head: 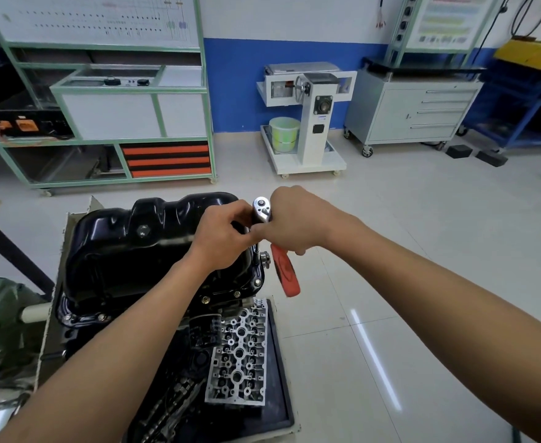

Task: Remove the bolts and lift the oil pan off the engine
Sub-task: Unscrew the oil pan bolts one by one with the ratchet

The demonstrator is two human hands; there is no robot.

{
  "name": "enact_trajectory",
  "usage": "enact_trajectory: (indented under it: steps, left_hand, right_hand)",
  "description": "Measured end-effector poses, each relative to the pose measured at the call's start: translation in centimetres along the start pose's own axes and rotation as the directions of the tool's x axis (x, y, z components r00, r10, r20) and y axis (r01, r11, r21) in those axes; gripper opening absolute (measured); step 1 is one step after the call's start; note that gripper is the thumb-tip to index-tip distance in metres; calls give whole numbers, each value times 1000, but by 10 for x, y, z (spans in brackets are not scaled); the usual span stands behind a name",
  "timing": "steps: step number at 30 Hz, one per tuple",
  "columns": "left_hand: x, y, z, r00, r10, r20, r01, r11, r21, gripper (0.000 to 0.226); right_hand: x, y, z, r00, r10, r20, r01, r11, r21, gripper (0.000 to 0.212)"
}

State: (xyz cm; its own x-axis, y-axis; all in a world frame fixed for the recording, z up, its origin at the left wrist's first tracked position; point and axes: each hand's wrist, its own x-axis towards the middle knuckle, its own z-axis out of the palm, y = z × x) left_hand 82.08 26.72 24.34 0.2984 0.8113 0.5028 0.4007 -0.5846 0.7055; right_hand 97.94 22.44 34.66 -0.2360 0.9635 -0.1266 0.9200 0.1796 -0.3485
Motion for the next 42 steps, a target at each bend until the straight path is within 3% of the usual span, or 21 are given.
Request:
enact_trajectory:
  steps: [3,6,9,13,18,20,23,26,28,29,33,36,40,42]
  left_hand:
    - [1,0,0,1000,5,-12,-5,1000,8,16]
    - [2,-1,-1,1000,5,19,-5,999,32,24]
    - [3,-2,-3,997,-20,75,15,998,63,22]
    - [4,0,-7,991,-32,132,24,998,62,30]
    - [4,-1,-6,987,-66,149,51,994,101,16]
    - [3,-2,-7,987,-65,146,51,994,95,13]
    - [2,-2,-5,991,-56,122,43,993,106,17]
    - [3,-4,-4,994,-25,108,11,992,128,18]
    - [2,-4,-4,994,-9,111,-4,992,124,20]
    - [1,-3,-3,994,-3,106,-8,994,108,20]
    - [1,-2,-2,998,25,56,-30,996,82,35]
    - [1,-6,-1,997,14,72,-21,996,86,12]
    - [2,-3,-2,997,2,74,-8,997,81,4]
    - [2,0,-3,997,25,71,-29,998,53,11]
  right_hand:
    - [2,0,-7,1000,4,21,-3,999,-44,42]
    - [6,3,-17,999,-39,3,39,978,-204,40]
    - [7,0,-23,992,-117,-47,84,891,-447,9]
    - [14,-7,-21,959,-257,-122,127,769,-626,20]
    - [24,-6,-14,884,-468,-16,380,737,-559,37]
    - [23,-4,-12,872,-490,-14,409,742,-531,37]
    - [21,-2,-9,916,-393,-77,296,795,-530,20]
    - [15,-4,-12,962,-226,-151,107,827,-551,23]
    - [9,-3,-15,974,-161,-160,60,862,-504,19]
    - [7,-3,-15,979,-141,-150,57,885,-463,13]
    - [-1,-6,-8,995,-61,-79,41,972,-232,40]
    - [-2,-12,3,994,-22,-105,11,994,-105,38]
    - [2,-14,0,996,1,-87,-6,998,-62,38]
    - [2,-13,-7,1000,-17,-18,15,998,-64,37]
